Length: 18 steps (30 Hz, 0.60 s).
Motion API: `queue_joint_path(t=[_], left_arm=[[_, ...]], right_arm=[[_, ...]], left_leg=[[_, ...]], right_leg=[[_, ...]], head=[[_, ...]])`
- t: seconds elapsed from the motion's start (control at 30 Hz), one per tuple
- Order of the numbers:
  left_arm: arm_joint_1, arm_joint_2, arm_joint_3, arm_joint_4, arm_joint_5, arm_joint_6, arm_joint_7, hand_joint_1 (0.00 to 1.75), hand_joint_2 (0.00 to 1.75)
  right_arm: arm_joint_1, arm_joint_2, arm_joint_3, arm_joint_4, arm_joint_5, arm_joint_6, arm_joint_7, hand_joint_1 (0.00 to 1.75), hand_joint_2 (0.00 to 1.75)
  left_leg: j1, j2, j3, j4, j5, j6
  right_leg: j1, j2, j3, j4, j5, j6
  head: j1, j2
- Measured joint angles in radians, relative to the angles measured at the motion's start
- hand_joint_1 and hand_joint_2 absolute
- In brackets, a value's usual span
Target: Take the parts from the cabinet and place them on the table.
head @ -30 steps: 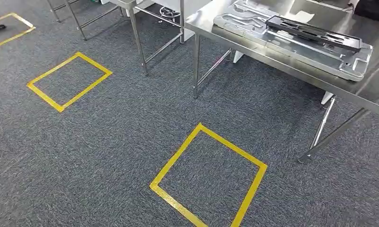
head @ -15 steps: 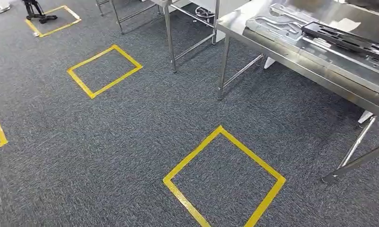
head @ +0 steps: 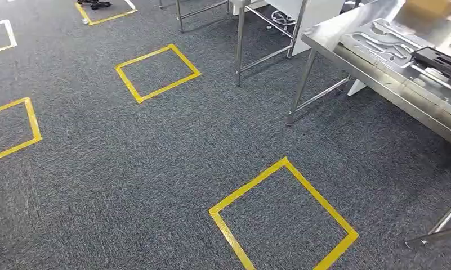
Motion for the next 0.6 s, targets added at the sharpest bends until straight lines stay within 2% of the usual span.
queue_joint_path(t=[0.03,0.07,0.1,0.13,0.2,0.23,0.27,0.3,0.33,0.37,0.4,0.43,0.47,0.5,0.53,0.57,0.6], left_arm=[[-0.001,0.0,0.0,0.0,0.0,0.0,0.0,0.0,0.0],[-0.001,-0.001,0.0,0.0,0.0,0.0,0.0,0.0,0.0],[-0.002,-0.001,0.0,0.0,0.0,0.0,0.0,0.0,0.0],[-0.003,-0.001,0.0,0.0,0.0,0.0,0.0,0.0,0.0],[0.0,-0.001,0.0,0.0,0.0,0.0,0.0,0.0,0.0],[0.002,0.0,0.0,0.0,0.0,0.0,0.0,0.0,0.0],[0.003,-0.001,0.0,0.0,0.0,0.0,-0.001,0.0,0.0],[0.002,-0.002,0.0,0.0,0.0,0.0,-0.001,0.0,0.0],[-0.002,-0.002,0.0,0.0,0.0,0.0,-0.002,0.0,0.0],[-0.004,-0.002,0.0,0.0,0.001,0.0,-0.003,0.0,0.0],[-0.004,-0.002,0.0,0.0,0.002,0.0,-0.003,0.0,0.0],[-0.002,-0.002,0.0,0.0,0.003,0.001,-0.002,0.0,0.0],[0.0,-0.002,0.0,0.0,0.004,0.003,-0.001,0.0,0.0],[0.001,-0.002,0.0,0.0,0.004,0.004,0.0,0.0,0.0],[0.001,-0.002,0.0,0.0,0.006,0.009,0.0,0.0,0.0],[0.0,-0.002,0.0,0.0,0.011,0.015,0.0,0.0,0.0],[-0.003,-0.002,0.0,0.0,0.014,0.02,-0.001,0.0,0.0]], right_arm=[[0.001,-0.002,0.0,0.0,0.0,0.0,0.0,0.0,0.0],[0.003,-0.002,0.0,0.0,0.0,0.0,0.0,0.0,0.0],[0.004,-0.003,0.0,0.0,0.0,0.0,0.0,0.0,0.0],[0.002,-0.003,0.0,0.0,0.0,0.0,0.0,0.0,0.0],[-0.002,-0.003,0.001,0.0,0.0,0.0,0.0,0.0,0.0],[-0.005,-0.003,0.001,0.0,0.0,0.0,0.0,0.0,0.0],[-0.005,-0.003,0.002,0.0,0.0,0.001,-0.002,0.0,0.0],[-0.002,-0.003,0.002,0.0,0.003,0.002,-0.006,0.0,0.0],[0.002,-0.004,0.002,0.0,0.006,0.004,-0.012,0.0,0.0],[0.004,-0.005,0.002,0.0,0.009,0.007,-0.017,0.0,0.0],[0.005,-0.006,0.002,0.0,0.015,0.009,-0.02,0.0,0.0],[0.005,-0.007,0.003,0.0,0.019,0.011,-0.02,0.0,0.0],[0.004,-0.007,0.004,0.0,0.022,0.013,-0.02,0.0,0.0],[0.003,-0.007,0.005,0.0,0.024,0.013,-0.02,0.0,0.0],[0.002,-0.007,0.005,0.0,0.024,0.014,-0.02,0.0,0.0],[0.001,-0.007,0.005,0.0,0.025,0.014,-0.02,0.0,0.0],[0.002,-0.007,0.005,0.0,0.027,0.014,-0.02,0.0,0.0]], left_leg=[[0.001,-0.014,0.0,0.004,-0.001,-0.003],[0.001,-0.026,-0.003,0.009,-0.003,-0.007],[-0.006,-0.035,-0.01,0.019,-0.007,-0.016],[-0.003,-0.047,-0.015,0.019,-0.005,-0.023],[0.002,-0.064,-0.02,0.013,0.0,-0.037],[0.001,-0.074,-0.023,0.014,0.001,-0.044],[0.002,-0.033,-0.025,0.03,-0.009,-0.044],[-0.001,0.014,-0.044,0.069,-0.039,-0.047],[0.001,0.037,-0.082,0.147,-0.085,-0.051],[0.003,0.046,-0.121,0.233,-0.126,-0.055],[0.004,0.049,-0.152,0.302,-0.15,-0.057],[0.004,0.051,-0.165,0.333,-0.153,-0.059],[0.004,0.053,-0.154,0.315,-0.133,-0.059],[0.004,0.056,-0.121,0.253,-0.096,-0.058],[0.004,0.066,-0.071,0.16,-0.051,-0.055],[0.002,0.102,-0.018,0.065,-0.015,-0.05],[-0.007,0.144,0.001,0.02,-0.027,-0.043]], right_leg=[[-0.003,0.012,0.042,-0.09,0.048,-0.002],[-0.008,0.053,0.08,-0.176,0.08,-0.005],[-0.006,0.088,0.087,-0.196,0.063,-0.008],[-0.005,0.072,0.084,-0.193,0.066,-0.012],[0.003,0.055,0.085,-0.192,0.066,-0.023],[-0.005,0.043,0.088,-0.201,0.071,-0.032],[-0.007,0.025,0.091,-0.206,0.075,-0.039],[-0.005,0.016,0.091,-0.208,0.075,-0.047],[-0.002,0.0,0.091,-0.207,0.073,-0.051],[0.002,-0.015,0.091,-0.207,0.072,-0.053],[0.003,-0.029,0.091,-0.207,0.071,-0.054],[0.004,-0.041,0.091,-0.207,0.07,-0.055],[0.005,-0.053,0.092,-0.207,0.068,-0.054],[0.005,-0.065,0.094,-0.206,0.067,-0.052],[0.005,-0.077,0.098,-0.206,0.065,-0.049],[0.005,-0.087,0.103,-0.206,0.062,-0.045],[0.012,-0.096,0.105,-0.206,0.058,-0.039]], head=[[0.0,0.0],[0.002,0.0],[0.003,0.0],[0.001,0.0],[0.002,0.0],[0.001,0.0],[0.002,0.0],[-0.009,0.0],[-0.015,0.0],[-0.014,0.0],[-0.014,0.0],[-0.015,0.0],[-0.014,0.0],[-0.015,0.0],[-0.015,0.0],[-0.015,0.0],[-0.014,0.0]])
